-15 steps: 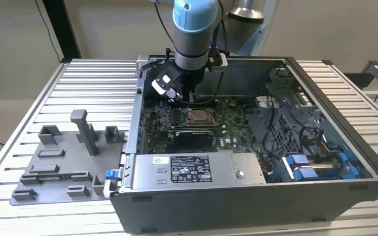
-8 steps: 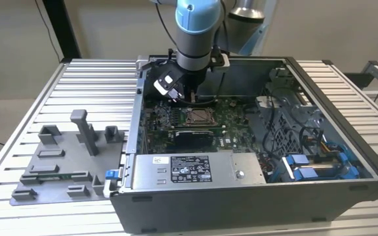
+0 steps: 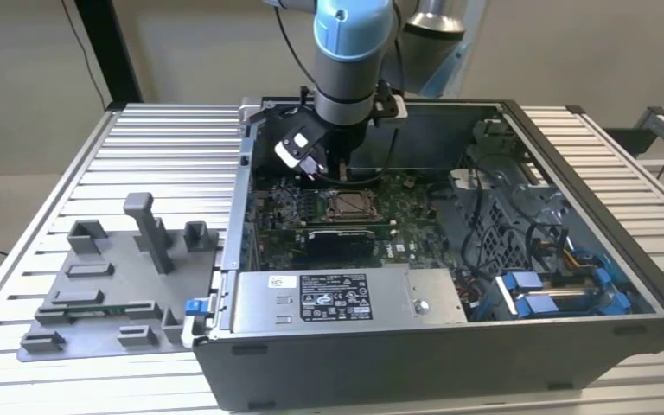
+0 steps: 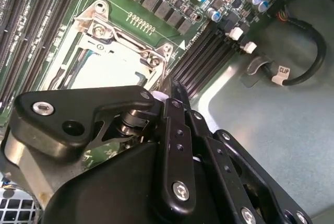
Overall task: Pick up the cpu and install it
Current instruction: 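Close the cpu cover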
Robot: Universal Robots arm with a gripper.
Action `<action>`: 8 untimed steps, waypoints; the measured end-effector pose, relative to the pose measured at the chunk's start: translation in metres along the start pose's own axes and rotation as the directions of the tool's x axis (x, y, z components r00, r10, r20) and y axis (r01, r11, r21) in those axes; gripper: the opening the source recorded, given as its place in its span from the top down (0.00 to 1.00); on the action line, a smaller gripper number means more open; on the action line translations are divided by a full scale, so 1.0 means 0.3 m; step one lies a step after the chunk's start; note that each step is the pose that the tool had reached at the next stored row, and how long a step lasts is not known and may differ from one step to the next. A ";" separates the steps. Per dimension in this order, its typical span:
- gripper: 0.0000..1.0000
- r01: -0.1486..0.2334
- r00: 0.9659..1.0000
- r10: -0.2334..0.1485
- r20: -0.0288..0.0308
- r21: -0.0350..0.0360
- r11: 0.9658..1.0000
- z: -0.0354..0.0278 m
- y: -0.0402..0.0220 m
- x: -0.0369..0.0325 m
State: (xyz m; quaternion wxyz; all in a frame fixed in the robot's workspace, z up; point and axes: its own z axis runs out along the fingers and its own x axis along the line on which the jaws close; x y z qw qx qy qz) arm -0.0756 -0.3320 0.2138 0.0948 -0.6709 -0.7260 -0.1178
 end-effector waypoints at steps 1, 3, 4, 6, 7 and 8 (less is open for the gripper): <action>1.00 0.000 1.000 0.000 0.000 0.000 1.000 0.001 0.001 0.000; 1.00 0.000 1.000 0.000 0.000 0.000 1.000 0.003 0.005 -0.001; 1.00 0.000 1.000 0.000 0.000 0.000 1.000 0.003 0.007 -0.002; 1.00 0.000 1.000 0.000 0.000 0.000 1.000 0.005 0.011 -0.002; 1.00 0.000 1.000 0.000 0.000 0.000 1.000 0.006 0.013 -0.003; 1.00 0.000 1.000 0.000 0.000 0.000 1.000 0.006 0.015 -0.003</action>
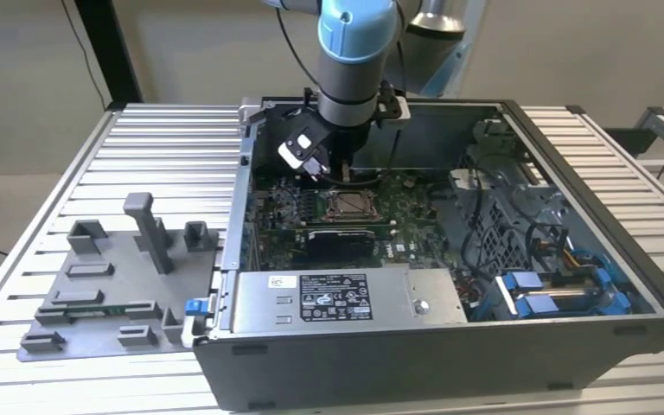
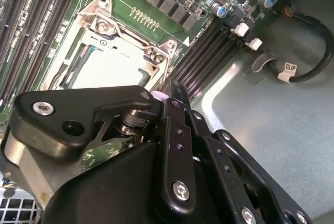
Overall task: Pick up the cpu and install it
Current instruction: 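Close the cpu cover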
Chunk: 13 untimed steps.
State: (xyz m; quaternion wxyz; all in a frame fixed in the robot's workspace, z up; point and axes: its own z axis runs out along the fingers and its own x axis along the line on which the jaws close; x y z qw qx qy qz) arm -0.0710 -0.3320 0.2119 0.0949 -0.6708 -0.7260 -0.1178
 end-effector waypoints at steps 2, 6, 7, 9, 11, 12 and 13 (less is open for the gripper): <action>1.00 0.000 1.000 0.000 0.000 0.000 1.000 0.002 0.003 -0.001; 1.00 0.000 1.000 0.000 0.000 0.000 1.000 0.005 0.010 -0.002; 1.00 0.000 1.000 0.000 0.000 0.000 1.000 0.006 0.011 -0.003; 1.00 0.000 1.000 0.000 0.000 0.000 1.000 0.007 0.013 -0.003; 1.00 0.000 1.000 0.000 0.000 0.000 1.000 0.009 0.016 -0.004; 1.00 0.000 1.000 0.000 0.000 0.000 1.000 0.010 0.018 -0.004; 1.00 0.000 1.000 0.000 0.000 0.000 1.000 0.011 0.020 -0.005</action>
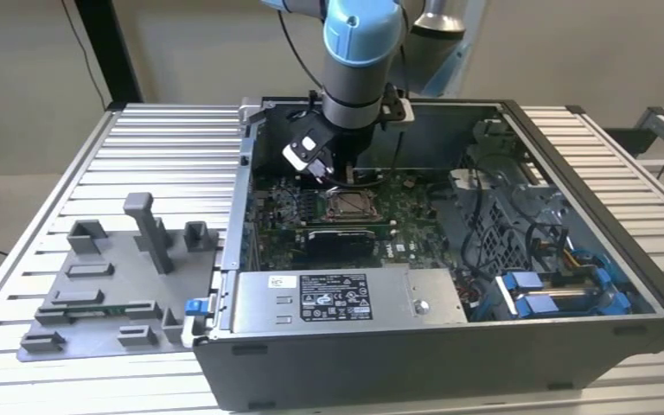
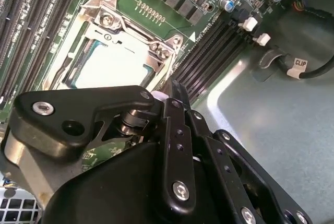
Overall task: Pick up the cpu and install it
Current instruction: 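Close the cpu cover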
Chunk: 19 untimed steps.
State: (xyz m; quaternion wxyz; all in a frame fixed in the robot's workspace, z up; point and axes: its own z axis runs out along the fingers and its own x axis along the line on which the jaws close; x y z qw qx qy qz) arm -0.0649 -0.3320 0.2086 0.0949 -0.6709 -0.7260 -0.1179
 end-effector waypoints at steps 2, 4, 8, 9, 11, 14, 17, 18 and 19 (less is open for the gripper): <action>1.00 0.000 1.000 0.000 0.000 0.000 1.000 0.001 0.004 -0.001; 1.00 0.000 1.000 0.000 0.000 0.000 1.000 0.003 0.009 -0.002; 1.00 0.000 1.000 0.000 0.000 0.000 1.000 0.005 0.017 -0.003; 1.00 0.000 1.000 0.000 0.000 0.000 1.000 0.006 0.019 -0.003; 1.00 0.000 1.000 0.000 0.000 0.000 1.000 0.007 0.023 -0.004; 1.00 0.000 1.000 0.000 0.000 0.000 1.000 0.009 0.029 -0.005; 1.00 0.000 1.000 0.000 0.000 0.000 1.000 0.011 0.034 -0.006; 1.00 0.000 1.000 0.000 0.000 0.000 1.000 0.012 0.037 -0.006; 1.00 0.000 1.000 0.000 0.000 0.000 1.000 0.012 0.038 -0.007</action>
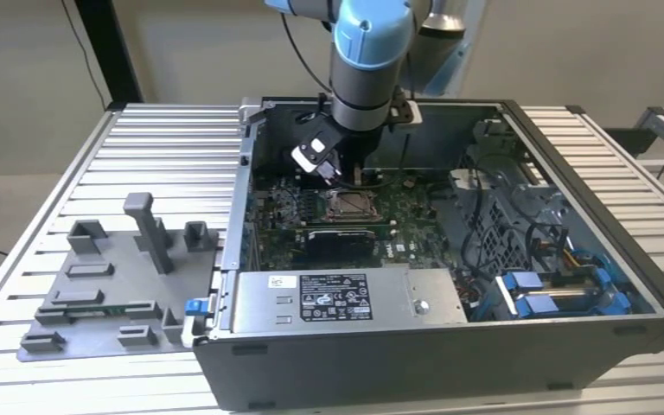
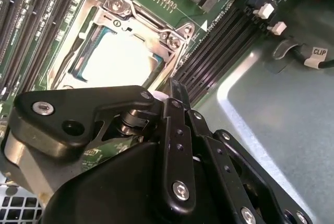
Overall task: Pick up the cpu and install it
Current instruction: 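Close the cpu cover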
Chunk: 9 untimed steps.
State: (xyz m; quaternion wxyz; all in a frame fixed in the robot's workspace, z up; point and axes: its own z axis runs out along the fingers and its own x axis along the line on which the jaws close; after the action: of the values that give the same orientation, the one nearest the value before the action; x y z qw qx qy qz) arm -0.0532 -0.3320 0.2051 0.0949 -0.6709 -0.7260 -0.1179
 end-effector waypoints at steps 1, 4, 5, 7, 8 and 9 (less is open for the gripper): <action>1.00 0.000 1.000 0.000 0.000 0.000 1.000 0.000 0.002 0.000; 1.00 0.000 1.000 0.000 0.000 0.000 1.000 0.002 0.008 -0.001; 1.00 0.000 1.000 0.000 0.000 0.000 1.000 0.002 0.010 -0.001; 1.00 0.000 1.000 0.000 0.000 0.000 1.000 0.003 0.014 -0.002; 1.00 0.000 1.000 0.000 0.000 0.000 1.000 0.004 0.017 -0.002; 1.00 0.000 1.000 0.000 0.000 0.000 1.000 0.004 0.019 -0.003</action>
State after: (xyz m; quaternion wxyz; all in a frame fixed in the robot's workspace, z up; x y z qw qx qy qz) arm -0.0474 -0.3320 0.2039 0.0948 -0.6709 -0.7260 -0.1178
